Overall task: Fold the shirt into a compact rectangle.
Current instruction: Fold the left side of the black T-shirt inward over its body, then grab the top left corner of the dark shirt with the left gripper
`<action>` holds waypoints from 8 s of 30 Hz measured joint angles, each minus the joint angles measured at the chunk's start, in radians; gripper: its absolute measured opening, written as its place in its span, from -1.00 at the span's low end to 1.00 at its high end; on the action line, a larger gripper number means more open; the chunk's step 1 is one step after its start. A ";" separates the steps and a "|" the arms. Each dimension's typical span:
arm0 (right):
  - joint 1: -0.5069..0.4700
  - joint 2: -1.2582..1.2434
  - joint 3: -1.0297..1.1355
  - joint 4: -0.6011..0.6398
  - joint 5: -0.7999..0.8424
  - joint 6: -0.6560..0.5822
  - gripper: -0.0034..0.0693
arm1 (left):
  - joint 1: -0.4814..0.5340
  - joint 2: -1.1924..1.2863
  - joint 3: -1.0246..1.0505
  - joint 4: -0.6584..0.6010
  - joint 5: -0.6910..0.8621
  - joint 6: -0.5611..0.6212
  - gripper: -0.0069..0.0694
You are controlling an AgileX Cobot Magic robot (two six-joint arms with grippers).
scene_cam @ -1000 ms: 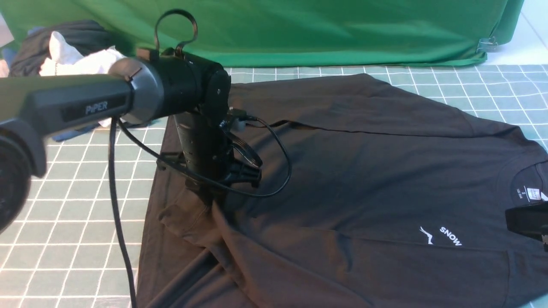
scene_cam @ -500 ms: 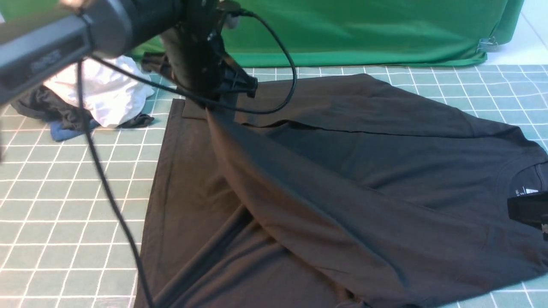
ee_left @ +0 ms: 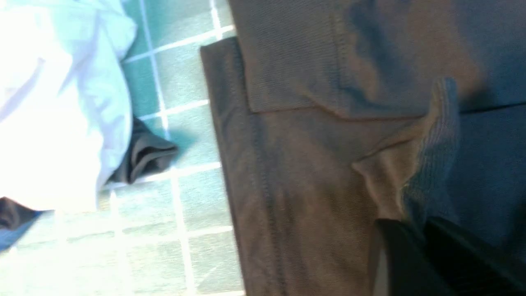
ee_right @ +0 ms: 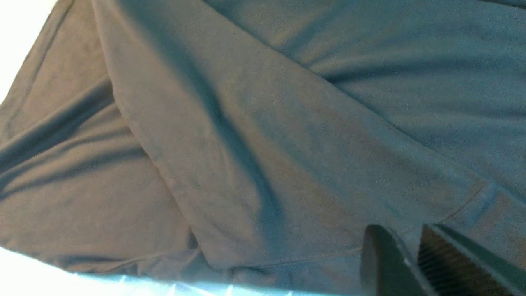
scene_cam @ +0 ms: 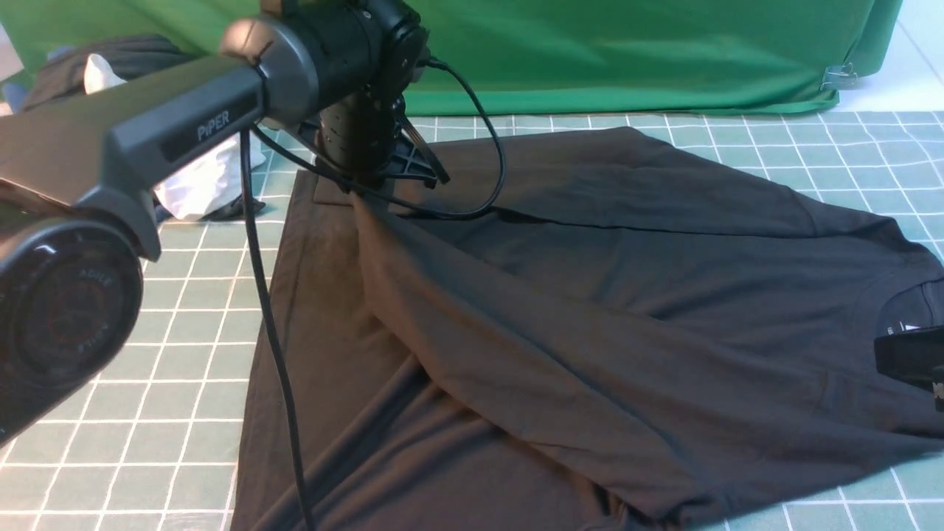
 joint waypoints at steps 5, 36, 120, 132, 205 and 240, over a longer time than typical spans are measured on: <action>0.000 0.000 0.000 0.000 0.005 0.000 -0.56 | 0.000 0.000 -0.005 0.006 0.069 0.006 -0.07; 0.000 0.001 0.000 0.000 0.011 -0.004 -0.54 | 0.129 -0.129 0.179 -0.250 -0.022 0.012 -0.18; 0.206 0.199 -0.150 -0.071 0.293 -0.061 -0.85 | 0.130 -0.736 0.895 -0.325 -0.026 0.000 -0.79; 0.664 0.591 -0.151 -0.549 -0.020 0.324 0.27 | 0.130 -1.081 1.001 -0.328 -0.040 -0.003 -0.79; 0.669 0.153 -0.144 -0.439 0.277 0.475 -0.87 | 0.180 -0.276 0.298 -0.364 -0.152 -0.054 -0.77; 0.669 0.153 -0.144 -0.446 0.224 0.475 -0.81 | 0.188 0.178 -0.053 -0.329 -0.225 -0.041 -0.38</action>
